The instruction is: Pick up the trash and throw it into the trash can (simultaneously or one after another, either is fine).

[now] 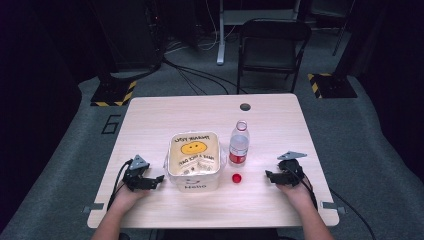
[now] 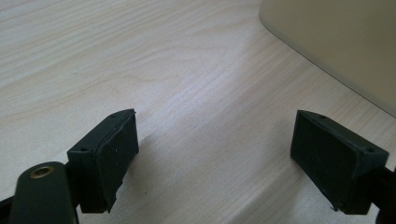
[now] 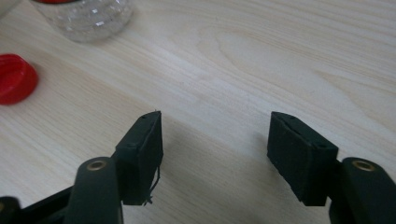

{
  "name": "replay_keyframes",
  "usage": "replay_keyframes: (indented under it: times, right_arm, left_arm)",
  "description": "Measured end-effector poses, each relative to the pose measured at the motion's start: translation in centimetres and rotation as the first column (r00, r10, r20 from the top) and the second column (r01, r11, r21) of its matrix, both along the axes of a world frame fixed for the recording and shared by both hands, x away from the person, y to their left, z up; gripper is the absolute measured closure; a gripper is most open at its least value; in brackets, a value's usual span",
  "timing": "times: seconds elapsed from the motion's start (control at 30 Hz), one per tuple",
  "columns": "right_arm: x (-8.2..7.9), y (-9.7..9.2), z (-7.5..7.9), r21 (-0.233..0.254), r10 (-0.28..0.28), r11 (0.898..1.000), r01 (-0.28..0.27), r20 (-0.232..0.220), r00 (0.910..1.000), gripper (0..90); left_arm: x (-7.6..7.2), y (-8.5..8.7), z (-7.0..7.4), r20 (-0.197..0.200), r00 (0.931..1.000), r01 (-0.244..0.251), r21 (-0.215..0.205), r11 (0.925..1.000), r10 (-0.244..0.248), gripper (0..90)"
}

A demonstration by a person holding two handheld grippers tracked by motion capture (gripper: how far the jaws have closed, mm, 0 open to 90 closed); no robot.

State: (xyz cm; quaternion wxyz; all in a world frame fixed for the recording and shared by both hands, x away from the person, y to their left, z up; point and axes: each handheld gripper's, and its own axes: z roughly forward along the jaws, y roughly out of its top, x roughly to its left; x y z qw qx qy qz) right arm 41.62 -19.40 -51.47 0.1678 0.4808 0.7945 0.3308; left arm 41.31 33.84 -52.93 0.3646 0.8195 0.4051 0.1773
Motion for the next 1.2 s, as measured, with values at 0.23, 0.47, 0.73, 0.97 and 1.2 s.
replay_keyframes:
  times: [0.23, 0.47, 0.73, 0.97, 1.2]
  right_arm:
    - [-0.7, 0.3, 1.5, 0.064, 0.032, 0.997, -0.036, 0.065, 0.9974, 36.4]
    - [-1.3, 1.4, 2.7, 0.077, 0.085, 0.993, -0.093, 0.11, 0.9904, 36.0]
    - [-1.7, 3.1, 3.9, 0.1, 0.146, 0.982, -0.162, 0.147, 0.9783, 28.9]
    - [-1.6, 4.2, 4.6, 0.122, 0.174, 0.972, -0.2, 0.193, 0.9656, 22.3]
    - [-0.8, 4.9, 4.6, 0.137, 0.18, 0.968, -0.21, 0.198, 0.9635, 17.6]
  left_arm:
    - [0.0, 0.0, 0.0, 0.001, 1.0, -0.001, 0.001, 1.0, 0.001, 15.3]
    - [0.1, 0.0, 0.0, -0.001, 1.0, -0.002, 0.002, 1.0, 0.002, 15.4]
    - [-0.1, 0.1, 0.0, -0.002, 1.0, 0.007, 0.006, 1.0, -0.007, 15.4]
    - [-0.5, 0.2, 0.0, -0.001, 1.0, -0.001, -0.001, 1.0, 0.001, 15.4]
    - [-1.2, 0.5, 0.1, -0.002, 1.0, 0.007, 0.01, 0.9999, -0.007, 15.4]
